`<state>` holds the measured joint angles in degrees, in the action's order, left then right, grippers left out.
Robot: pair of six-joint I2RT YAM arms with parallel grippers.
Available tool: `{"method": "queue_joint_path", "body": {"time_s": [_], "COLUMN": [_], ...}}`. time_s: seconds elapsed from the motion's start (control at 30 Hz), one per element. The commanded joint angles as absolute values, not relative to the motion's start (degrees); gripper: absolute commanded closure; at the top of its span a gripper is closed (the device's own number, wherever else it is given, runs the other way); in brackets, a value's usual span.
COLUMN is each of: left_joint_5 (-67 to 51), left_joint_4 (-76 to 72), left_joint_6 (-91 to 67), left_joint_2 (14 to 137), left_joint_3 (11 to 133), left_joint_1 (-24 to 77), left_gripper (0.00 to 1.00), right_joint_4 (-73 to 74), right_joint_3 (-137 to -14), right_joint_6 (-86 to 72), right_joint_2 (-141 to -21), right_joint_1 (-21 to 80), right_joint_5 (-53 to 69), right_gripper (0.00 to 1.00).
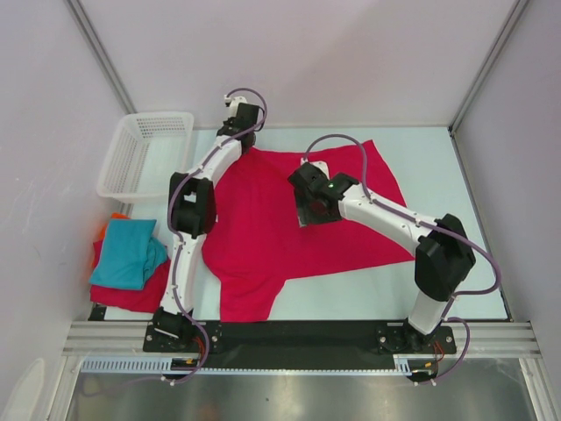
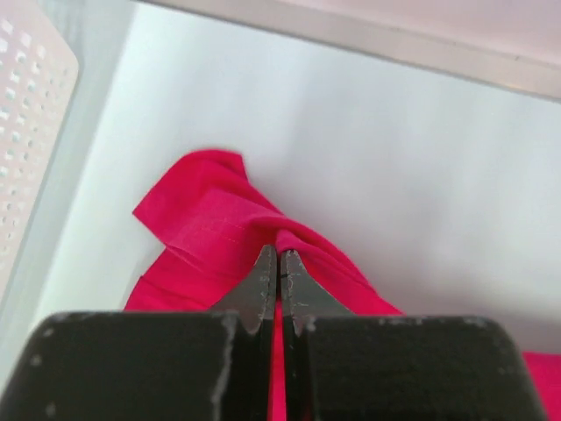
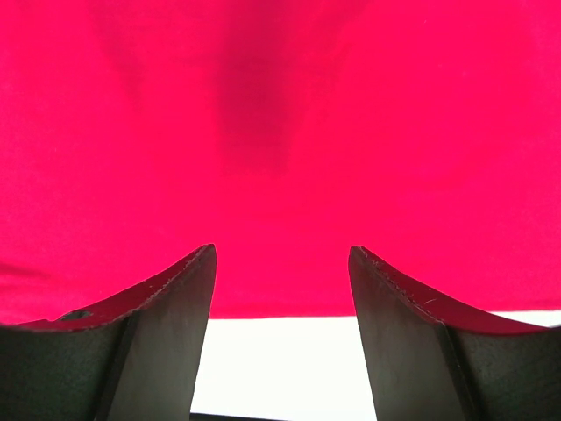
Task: Fold and stack the t-shirts
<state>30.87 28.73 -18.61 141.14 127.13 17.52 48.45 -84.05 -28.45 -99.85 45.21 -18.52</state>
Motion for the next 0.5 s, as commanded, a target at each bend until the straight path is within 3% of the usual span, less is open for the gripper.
{"method": "queue_joint_path", "body": {"time_s": [0.0,0.03,0.1,0.13,0.17,0.2,0.47], "left_joint_5": [33.31,32.70,31.91,31.56,31.55,31.64,29.45], "left_joint_4": [23.82,23.82,23.73,23.47,23.38,23.20,26.10], "left_joint_6": [-18.55,-18.20,-17.32,-16.97,-17.05,-17.22,-20.03], "left_joint_2": [141.94,142.90,144.13,144.31,144.32,144.32,141.69], "left_joint_3": [131.12,132.00,134.47,134.82,135.26,135.26,131.67], "left_joint_1": [17.75,17.75,17.75,17.75,17.75,17.75,17.75], "left_gripper": [0.96,0.76,0.48,0.18,0.06,0.00,0.00], "right_joint_4": [49.75,49.83,50.10,50.27,50.36,50.71,51.77], "right_joint_3": [-86.92,-87.10,-87.80,-88.06,-88.50,-88.68,-88.77], "right_joint_6": [-27.86,-27.86,-27.77,-27.77,-27.69,-27.51,-27.68], "right_joint_2": [-100.11,-100.28,-100.46,-100.72,-100.81,-100.81,-100.29], "right_joint_1": [45.97,46.05,46.40,46.49,46.67,47.02,48.60], "right_joint_5": [-18.63,-18.55,-18.46,-18.37,-18.37,-18.54,-19.51], "right_gripper": [0.33,0.33,0.33,0.33,0.33,0.34,0.34]}}
